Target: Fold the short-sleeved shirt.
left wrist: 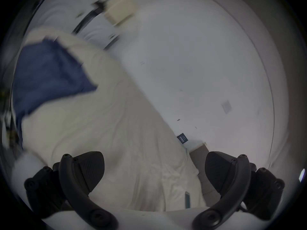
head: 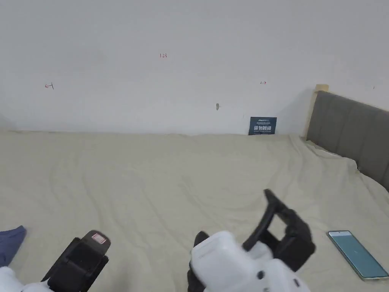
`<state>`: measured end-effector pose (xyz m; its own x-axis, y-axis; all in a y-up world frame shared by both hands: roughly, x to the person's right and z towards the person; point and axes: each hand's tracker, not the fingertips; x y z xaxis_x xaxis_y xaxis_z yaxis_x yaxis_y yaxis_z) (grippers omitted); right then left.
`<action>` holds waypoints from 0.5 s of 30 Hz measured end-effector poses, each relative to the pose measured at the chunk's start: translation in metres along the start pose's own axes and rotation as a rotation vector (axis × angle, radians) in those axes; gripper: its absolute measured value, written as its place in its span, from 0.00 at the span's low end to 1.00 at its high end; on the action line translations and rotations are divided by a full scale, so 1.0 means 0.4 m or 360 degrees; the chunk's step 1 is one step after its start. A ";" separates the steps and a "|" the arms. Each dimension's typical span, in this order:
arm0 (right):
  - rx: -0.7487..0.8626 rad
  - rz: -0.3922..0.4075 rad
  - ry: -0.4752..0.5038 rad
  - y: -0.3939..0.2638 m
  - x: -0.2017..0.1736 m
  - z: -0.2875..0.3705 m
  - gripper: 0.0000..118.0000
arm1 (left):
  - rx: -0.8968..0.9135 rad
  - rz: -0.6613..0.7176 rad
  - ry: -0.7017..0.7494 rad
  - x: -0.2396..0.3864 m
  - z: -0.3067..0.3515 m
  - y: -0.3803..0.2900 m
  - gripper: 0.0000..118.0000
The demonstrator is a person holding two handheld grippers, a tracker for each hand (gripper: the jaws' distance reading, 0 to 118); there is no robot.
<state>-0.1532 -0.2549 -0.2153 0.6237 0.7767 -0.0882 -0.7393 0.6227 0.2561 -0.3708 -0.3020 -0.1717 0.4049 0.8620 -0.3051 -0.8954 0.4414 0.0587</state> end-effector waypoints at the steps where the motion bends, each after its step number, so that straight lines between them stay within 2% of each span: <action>1: 0.0009 0.0108 0.0022 -0.002 -0.023 0.000 0.93 | -0.0032 0.0067 0.0051 -0.021 -0.007 0.000 1.00; 2: -0.0022 0.0125 -0.0007 -0.003 -0.042 -0.005 0.93 | -0.0050 0.0167 0.0074 -0.045 -0.016 0.000 1.00; 3: -0.0060 0.0096 0.0031 -0.004 -0.053 -0.011 0.93 | -0.0071 0.0246 0.0147 -0.058 -0.021 0.001 1.00; 5: -0.0133 -0.0068 0.0198 -0.009 -0.043 -0.023 0.93 | -0.0063 0.0278 0.0234 -0.069 -0.027 -0.004 1.00; 7: -0.0179 -0.0247 0.0219 -0.017 -0.024 -0.033 0.93 | -0.0046 0.0191 0.0218 -0.061 -0.027 0.006 1.00; 8: -0.0189 -0.0400 0.0187 -0.022 -0.006 -0.041 0.93 | -0.0013 0.0105 0.0215 -0.034 -0.020 0.002 1.00; 9: -0.0235 -0.0613 0.0173 -0.027 0.022 -0.052 0.93 | 0.0038 -0.0031 0.0224 -0.007 -0.012 0.007 1.00; 12: -0.0315 -0.1328 0.0284 -0.073 0.122 -0.069 0.93 | 0.0231 -0.0604 0.0129 0.095 0.019 0.001 1.00; 13: -0.0333 -0.1515 0.0289 -0.092 0.144 -0.072 0.93 | 0.0286 -0.0779 0.0120 0.126 0.030 -0.004 1.00; 15: -0.0391 -0.1790 0.0263 -0.130 0.185 -0.075 0.93 | 0.0381 -0.1136 0.0059 0.179 0.053 -0.025 1.00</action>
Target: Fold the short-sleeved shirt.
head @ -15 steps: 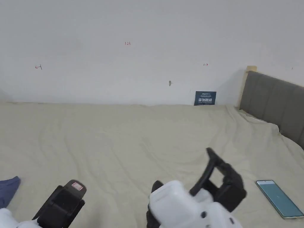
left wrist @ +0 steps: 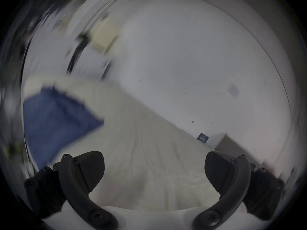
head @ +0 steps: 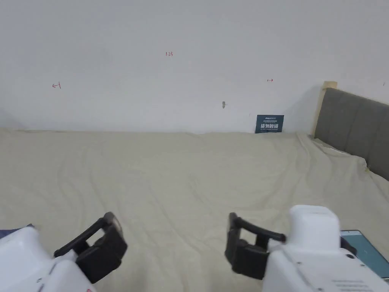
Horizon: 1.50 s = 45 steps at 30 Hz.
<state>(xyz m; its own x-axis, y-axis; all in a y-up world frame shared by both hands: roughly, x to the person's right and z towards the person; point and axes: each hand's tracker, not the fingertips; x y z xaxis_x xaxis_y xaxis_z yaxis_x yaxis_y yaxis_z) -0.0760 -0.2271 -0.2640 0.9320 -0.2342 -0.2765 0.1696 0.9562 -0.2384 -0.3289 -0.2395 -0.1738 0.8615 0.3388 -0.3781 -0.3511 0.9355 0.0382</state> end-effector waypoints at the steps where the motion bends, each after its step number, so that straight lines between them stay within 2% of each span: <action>1: 0.0001 -0.0045 -0.0007 -0.001 0.020 0.000 0.93 | 0.0052 -0.0149 -0.0042 0.018 0.014 0.004 1.00; 3: 0.0017 -0.0081 -0.0071 -0.008 0.043 0.005 0.93 | 0.0139 -0.0467 -0.0025 0.063 0.035 -0.002 1.00; 5: 0.0048 -0.0014 -0.0123 -0.014 0.052 0.007 0.93 | 0.0154 -0.0709 0.0064 0.094 0.043 -0.023 1.00; 6: 0.0053 0.0023 -0.0141 -0.016 0.044 0.014 0.93 | 0.0145 -0.0731 0.0093 0.107 0.045 -0.032 1.00; 12: 0.0126 0.0181 -0.0147 -0.012 -0.013 0.046 0.93 | -0.0014 -0.0465 -0.0067 0.097 0.034 -0.031 1.00; 17: 0.0131 0.0338 -0.0117 -0.001 -0.049 0.058 0.93 | 0.0004 -0.0487 -0.0057 0.083 0.035 -0.022 0.92; 18: 0.0130 0.0355 -0.0108 -0.001 -0.055 0.061 0.93 | 0.0012 -0.0480 -0.0044 0.084 0.034 -0.022 0.77; 21: 0.0137 0.0384 -0.0094 0.004 -0.059 0.055 0.92 | -0.0010 -0.0462 -0.0040 0.074 0.021 -0.021 0.23; 23: 0.0148 0.0405 -0.0084 0.003 -0.058 0.053 0.91 | -0.0037 -0.0480 -0.0038 0.073 0.017 -0.023 0.21; 24: 0.0154 0.0418 -0.0077 0.001 -0.059 0.056 0.88 | -0.0039 -0.0494 -0.0046 0.072 0.018 -0.024 0.20; 25: 0.0181 0.0419 -0.0089 -0.002 -0.060 0.059 0.79 | -0.0041 -0.0512 -0.0062 0.075 0.017 -0.023 0.19; 26: 0.0197 0.0411 -0.0102 -0.001 -0.059 0.059 0.59 | -0.0035 -0.0521 -0.0045 0.080 0.017 -0.023 0.17; 27: 0.0212 0.0372 -0.0131 -0.001 -0.057 0.055 0.07 | -0.0027 -0.0527 -0.0041 0.082 0.018 -0.022 0.13; 28: 0.0225 0.0321 -0.0182 -0.001 -0.054 0.047 0.00 | -0.0022 -0.0530 -0.0052 0.082 0.019 -0.020 0.12; 29: 0.0246 0.0273 -0.0210 -0.039 -0.070 0.059 0.00 | -0.0022 -0.0530 -0.0059 0.087 0.021 -0.016 0.11; 31: 0.0194 0.0265 -0.0134 -0.032 -0.042 0.045 0.00 | -0.0010 -0.0554 -0.0079 0.090 0.023 -0.014 0.06; 35: 0.0214 0.0272 -0.0190 -0.045 -0.044 0.046 0.00 | -0.0006 -0.0610 -0.0063 0.100 0.023 -0.015 0.01; 45: 0.0160 0.0260 -0.0185 -0.047 -0.036 0.025 0.00 | -0.0044 -0.0630 -0.0067 0.097 0.017 -0.021 0.00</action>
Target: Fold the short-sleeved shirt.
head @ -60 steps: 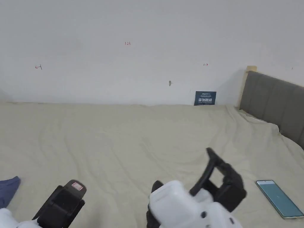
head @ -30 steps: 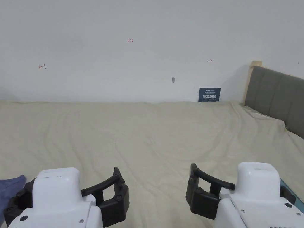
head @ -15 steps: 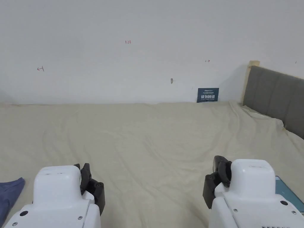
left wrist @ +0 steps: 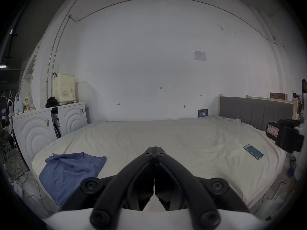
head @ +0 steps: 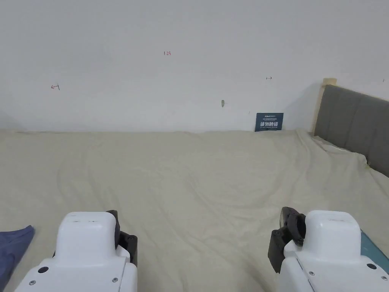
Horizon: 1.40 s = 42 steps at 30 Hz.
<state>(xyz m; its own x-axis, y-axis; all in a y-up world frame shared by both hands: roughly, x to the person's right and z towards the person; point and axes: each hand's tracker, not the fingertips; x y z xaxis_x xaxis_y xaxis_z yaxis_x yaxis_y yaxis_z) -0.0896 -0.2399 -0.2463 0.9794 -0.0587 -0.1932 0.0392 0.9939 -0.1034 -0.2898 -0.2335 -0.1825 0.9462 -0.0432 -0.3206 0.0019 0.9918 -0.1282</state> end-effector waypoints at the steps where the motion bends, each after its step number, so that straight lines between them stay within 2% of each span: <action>1: -0.0001 0.0007 0.0007 -0.003 -0.002 -0.004 0.00 | -0.0003 0.0011 -0.0005 -0.005 0.001 0.000 0.00; 8: -0.0019 0.0037 0.0079 -0.001 0.006 -0.049 0.00 | -0.0017 0.0005 0.0069 -0.047 0.015 -0.002 0.00; 17: -0.0033 0.0115 0.0270 0.005 -0.085 -0.068 0.00 | -0.0021 0.0059 0.0220 -0.138 0.051 -0.013 0.00; 21: -0.0049 0.0133 0.0469 0.004 -0.154 -0.068 0.00 | -0.0041 0.0068 0.0338 -0.196 0.082 -0.021 0.00; 29: -0.0092 0.0214 0.0855 -0.017 -0.356 -0.039 0.00 | -0.0095 0.0129 0.0724 -0.361 0.180 -0.049 0.00; 33: -0.0135 0.0265 0.0997 -0.035 -0.458 -0.023 0.00 | -0.0153 0.0189 0.0861 -0.444 0.215 -0.072 0.00; 37: -0.0189 0.0288 0.1086 -0.054 -0.532 -0.032 0.00 | -0.0229 0.0225 0.0944 -0.506 0.199 -0.100 0.00; 42: -0.0264 0.0353 0.1111 -0.082 -0.608 -0.065 0.00 | -0.0354 0.0271 0.0949 -0.586 0.109 -0.146 0.00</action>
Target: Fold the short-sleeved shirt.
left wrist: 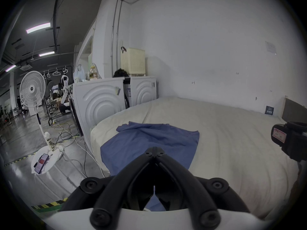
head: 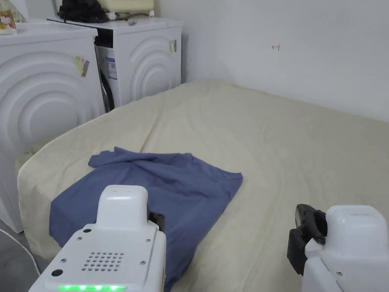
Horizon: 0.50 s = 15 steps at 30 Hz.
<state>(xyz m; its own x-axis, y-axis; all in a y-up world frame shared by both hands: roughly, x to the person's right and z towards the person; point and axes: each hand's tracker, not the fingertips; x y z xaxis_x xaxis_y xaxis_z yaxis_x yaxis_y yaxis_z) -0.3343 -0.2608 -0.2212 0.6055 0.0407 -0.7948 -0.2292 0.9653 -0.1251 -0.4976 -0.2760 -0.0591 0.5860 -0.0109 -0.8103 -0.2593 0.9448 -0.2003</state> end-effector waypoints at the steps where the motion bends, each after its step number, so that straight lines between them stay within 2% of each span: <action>1: -0.0022 0.0006 -0.0001 -0.003 -0.001 -0.016 0.00 | -0.0033 0.0005 0.0004 0.000 -0.034 -0.001 0.00; 6: -0.0139 0.0019 -0.0042 -0.023 0.001 -0.110 0.00 | -0.0249 0.0043 -0.0035 0.015 -0.246 -0.019 0.00; 9: -0.0203 0.0016 -0.0073 -0.041 0.006 -0.163 0.00 | -0.0437 -0.0034 -0.0069 0.034 -0.373 -0.043 0.00; 13: -0.0284 0.0008 -0.0089 -0.065 0.016 -0.223 0.00 | -0.0671 0.0030 -0.0149 0.053 -0.530 -0.096 0.00; 15: -0.0325 0.0017 -0.0089 -0.071 0.018 -0.246 0.00 | -0.0666 0.0086 -0.0106 0.062 -0.560 -0.114 0.02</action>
<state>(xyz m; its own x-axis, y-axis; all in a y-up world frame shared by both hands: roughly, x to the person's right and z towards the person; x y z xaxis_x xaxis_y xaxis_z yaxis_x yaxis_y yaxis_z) -0.3984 -0.3132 -0.2819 0.6424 0.0705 -0.7631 -0.3821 0.8926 -0.2392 -0.6431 -0.3925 -0.1933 0.6076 0.0689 -0.7912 -0.5723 0.7287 -0.3760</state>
